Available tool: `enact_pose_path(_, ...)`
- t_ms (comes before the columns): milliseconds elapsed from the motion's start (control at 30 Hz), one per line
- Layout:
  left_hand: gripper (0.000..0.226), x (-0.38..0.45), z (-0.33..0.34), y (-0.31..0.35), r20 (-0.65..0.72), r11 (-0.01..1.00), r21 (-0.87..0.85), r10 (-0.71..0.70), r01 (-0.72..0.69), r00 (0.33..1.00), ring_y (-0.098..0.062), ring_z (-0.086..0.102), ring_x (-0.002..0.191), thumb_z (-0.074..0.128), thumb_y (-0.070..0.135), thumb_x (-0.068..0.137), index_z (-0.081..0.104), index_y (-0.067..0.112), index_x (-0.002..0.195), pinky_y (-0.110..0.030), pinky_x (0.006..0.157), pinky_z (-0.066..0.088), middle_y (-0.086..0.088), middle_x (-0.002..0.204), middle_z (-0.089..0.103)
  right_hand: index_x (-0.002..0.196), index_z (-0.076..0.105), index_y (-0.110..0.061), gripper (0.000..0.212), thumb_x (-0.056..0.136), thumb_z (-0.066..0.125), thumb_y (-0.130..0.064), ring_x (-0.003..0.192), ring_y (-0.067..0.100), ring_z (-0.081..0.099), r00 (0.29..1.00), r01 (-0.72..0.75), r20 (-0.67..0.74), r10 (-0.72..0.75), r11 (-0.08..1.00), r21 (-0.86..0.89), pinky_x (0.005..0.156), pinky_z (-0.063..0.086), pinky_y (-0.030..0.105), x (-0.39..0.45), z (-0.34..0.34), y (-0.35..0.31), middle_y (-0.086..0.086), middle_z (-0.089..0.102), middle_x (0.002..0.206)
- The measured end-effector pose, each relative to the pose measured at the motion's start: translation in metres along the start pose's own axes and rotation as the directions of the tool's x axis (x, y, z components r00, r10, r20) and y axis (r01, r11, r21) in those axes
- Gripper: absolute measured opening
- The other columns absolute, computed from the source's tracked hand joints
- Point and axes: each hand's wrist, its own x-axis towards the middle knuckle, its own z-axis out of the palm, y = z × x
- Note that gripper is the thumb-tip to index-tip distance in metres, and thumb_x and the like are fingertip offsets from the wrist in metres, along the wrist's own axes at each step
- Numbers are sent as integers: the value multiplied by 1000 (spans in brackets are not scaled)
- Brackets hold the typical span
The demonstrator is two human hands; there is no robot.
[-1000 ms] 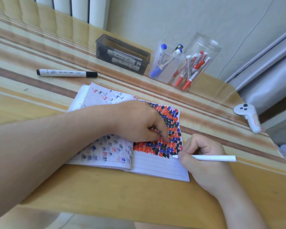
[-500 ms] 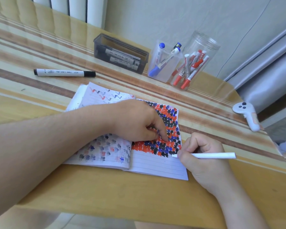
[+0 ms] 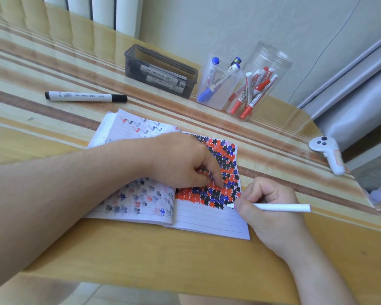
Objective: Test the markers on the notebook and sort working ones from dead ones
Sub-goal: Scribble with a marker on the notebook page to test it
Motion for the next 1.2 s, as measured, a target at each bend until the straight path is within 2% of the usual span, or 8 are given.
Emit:
enact_pose_path(100, 42, -2, -3, 0, -16, 999, -45, -13, 13, 1000, -6, 58, 110, 46, 29, 101, 57, 51, 134, -34, 100, 46, 15, 116, 67, 51, 52, -23, 27, 64, 73, -13, 57, 19, 53, 999, 2, 38, -4, 998, 70, 55, 43, 28, 0, -1, 1, 3, 59, 59)
enact_pose_path(200, 59, -3, -8, -6, -88, 983, -172, -81, 65, 993, -7, 58, 96, 37, 5, 100, 43, 44, 144, -29, 92, 46, 13, 107, 64, 56, 55, -23, 31, 67, 81, -11, 47, 12, 41, 994, -56, 102, 27, 955, 293, 46, 35, 20, 6, -9, 0, 4, 52, 56)
enact_pose_path(333, 35, -2, -12, -19, -184, 936, -341, -161, 90, 970, -3, 66, 84, 46, 8, 105, 45, 27, 135, -20, 78, 50, 15, 103, 73, 76, 64, -18, 45, 56, 100, -37, 46, 14, 35, 985, -99, 170, 18, 871, 481, 41, 30, 17, 39, -28, -24, 8, 44, 60)
enact_pose_path(400, 20, -2, -17, -25, -214, 938, -328, -186, 108, 959, -1, 68, 81, 55, 12, 103, 56, 23, 119, -22, 78, 53, 13, 101, 75, 76, 67, -21, 29, 67, 93, -28, 49, 17, 42, 991, -25, 125, -41, 871, 491, 42, 32, 19, 64, -27, -38, 7, 50, 61)
enact_pose_path(467, 12, -2, -21, -32, -277, 958, -249, -209, 140, 938, 2, 66, 85, 64, 22, 100, 63, 29, 110, -19, 79, 52, 14, 102, 75, 76, 68, -19, 5, 80, 69, -17, 53, 20, 49, 996, -2, 74, -45, 847, 532, 46, 36, 24, 86, -8, -42, 7, 57, 64)
enact_pose_path(567, 16, -2, -22, -41, -364, 962, -175, -263, 212, 893, 5, 56, 81, 69, 33, 97, 67, 34, 113, -3, 70, 37, 18, 101, 68, 69, 68, -18, 21, 74, 48, -13, 56, 21, 50, 998, -60, 44, 43, 796, 602, 53, 37, 29, 102, 26, -29, 6, 54, 62)
enact_pose_path(733, 15, -1, -20, -47, -395, 953, -188, -295, 238, 870, 11, 54, 81, 72, 35, 94, 69, 38, 109, 2, 65, 35, 24, 89, 61, 71, 64, -16, 22, 72, 43, -10, 57, 21, 48, 996, -93, 64, 69, 809, 581, 53, 37, 29, 104, 15, -8, 7, 52, 60)
enact_pose_path(1200, 17, 1, -15, -44, -362, 970, -140, -236, 198, 902, 6, 60, 85, 73, 39, 92, 72, 40, 109, -12, 71, 43, 21, 92, 69, 72, 71, -25, 21, 79, 58, -11, 63, 22, 62, 993, -67, 113, 21, 904, 423, 54, 51, 28, 102, 19, -13, 14, 71, 73)
